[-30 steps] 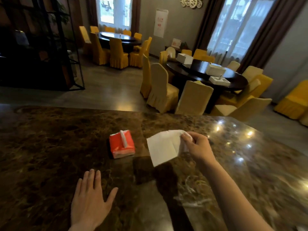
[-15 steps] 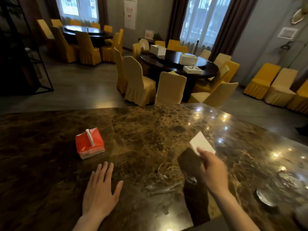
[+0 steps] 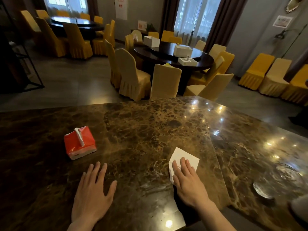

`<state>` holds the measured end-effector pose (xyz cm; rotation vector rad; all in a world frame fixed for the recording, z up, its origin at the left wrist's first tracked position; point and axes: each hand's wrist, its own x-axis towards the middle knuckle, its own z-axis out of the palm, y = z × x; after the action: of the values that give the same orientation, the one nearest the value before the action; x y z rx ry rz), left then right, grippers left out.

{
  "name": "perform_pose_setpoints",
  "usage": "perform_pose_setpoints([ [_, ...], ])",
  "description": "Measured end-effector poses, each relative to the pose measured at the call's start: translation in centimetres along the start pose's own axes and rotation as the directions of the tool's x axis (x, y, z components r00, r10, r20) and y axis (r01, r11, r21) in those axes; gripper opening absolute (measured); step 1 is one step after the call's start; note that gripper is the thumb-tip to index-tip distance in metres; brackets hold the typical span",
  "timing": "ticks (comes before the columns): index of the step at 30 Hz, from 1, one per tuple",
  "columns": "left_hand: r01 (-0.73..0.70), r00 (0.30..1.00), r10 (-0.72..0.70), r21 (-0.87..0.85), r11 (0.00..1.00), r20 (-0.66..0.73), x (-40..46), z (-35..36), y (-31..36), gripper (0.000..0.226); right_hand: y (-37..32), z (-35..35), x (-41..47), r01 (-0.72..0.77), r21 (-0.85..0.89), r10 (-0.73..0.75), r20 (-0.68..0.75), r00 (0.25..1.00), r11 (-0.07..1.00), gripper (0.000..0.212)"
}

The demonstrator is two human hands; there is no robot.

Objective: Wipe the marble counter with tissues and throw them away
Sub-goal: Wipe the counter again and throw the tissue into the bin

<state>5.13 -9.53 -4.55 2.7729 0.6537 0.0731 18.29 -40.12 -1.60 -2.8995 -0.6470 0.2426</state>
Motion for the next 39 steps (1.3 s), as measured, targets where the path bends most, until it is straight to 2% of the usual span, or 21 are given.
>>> perform_pose_setpoints([
  [3, 0.003, 1.000, -0.003, -0.001, 1.000, 0.001, 0.1, 0.1, -0.1, 0.089, -2.1, 0.8, -1.0, 0.027, -0.020, -0.028, -0.048, 0.998, 0.999, 0.059],
  [9, 0.007, 1.000, -0.007, 0.009, 1.000, 0.012, 0.1, -0.3, 0.3, 0.090, -10.7, 2.7, -2.3, 0.196, 0.016, -0.197, 0.066, 0.978, 0.980, 0.063],
  [11, 0.006, 1.000, -0.006, 0.024, 1.000, 0.015, 0.0, -0.5, 0.4, 0.090, -12.2, 3.1, -2.8, 0.275, -0.035, -0.275, 0.025, 0.961, 0.961, 0.064],
  [14, 0.000, 1.000, 0.000, 0.012, 1.000, 0.020, -0.1, -0.7, 0.4, 0.091, -9.7, 2.4, -2.4, 0.218, -0.097, -0.222, -0.037, 0.974, 0.971, 0.063],
  [17, -0.003, 1.000, 0.003, -0.003, 1.000, 0.017, -0.2, -0.7, 0.3, 0.090, -4.8, 1.6, -1.4, -0.004, -0.085, -0.001, -0.061, 0.998, 0.996, 0.062],
  [19, -0.004, 1.000, 0.004, 0.000, 1.000, 0.025, -0.1, -0.7, 0.2, 0.090, -3.9, 1.3, -1.0, -0.093, -0.066, 0.087, -0.091, 0.992, 0.993, 0.060],
  [22, 0.000, 1.000, 0.000, 0.000, 1.000, 0.018, 0.0, -0.5, 0.4, 0.090, -6.9, 2.0, -1.6, -0.047, 0.046, 0.049, -0.044, 0.998, 0.998, 0.059],
  [25, -0.001, 1.000, 0.001, -0.003, 1.000, 0.019, 0.1, -0.6, 0.3, 0.091, -9.0, 3.2, -3.8, 0.143, 0.033, -0.142, -0.049, 0.989, 0.989, 0.056],
  [27, -0.005, 1.000, 0.005, -0.017, 1.000, 0.016, 0.0, -0.7, 0.3, 0.090, -7.1, 2.4, -3.9, 0.187, -0.021, -0.188, -0.091, 0.978, 0.982, 0.055],
  [28, -0.008, 1.000, 0.008, -0.016, 1.000, 0.019, 0.0, -0.8, 0.3, 0.089, -5.1, 1.9, -3.4, 0.152, -0.051, -0.157, -0.121, 0.980, 0.987, 0.056],
  [31, -0.001, 1.000, 0.002, -0.031, 1.000, 0.019, 0.0, -1.1, 0.4, 0.084, 0.6, 0.2, -2.5, -0.102, -0.023, 0.099, -0.095, 0.991, 0.995, 0.057],
  [32, 0.004, 1.000, -0.004, -0.032, 0.999, 0.019, 0.0, -1.1, 0.5, 0.082, 1.4, 0.3, -2.3, -0.140, -0.018, 0.137, -0.112, 0.984, 0.990, 0.057],
  [35, 0.011, 1.000, -0.011, -0.029, 1.000, 0.011, 0.0, -1.0, 0.9, 0.080, -0.4, 1.0, -2.4, -0.150, 0.052, 0.156, -0.124, 0.980, 0.987, 0.058],
  [39, 0.012, 1.000, -0.012, -0.009, 1.000, 0.016, 0.1, -0.8, 0.9, 0.080, -5.3, 2.8, -3.6, -0.002, 0.070, 0.012, -0.135, 0.991, 0.998, 0.058],
])
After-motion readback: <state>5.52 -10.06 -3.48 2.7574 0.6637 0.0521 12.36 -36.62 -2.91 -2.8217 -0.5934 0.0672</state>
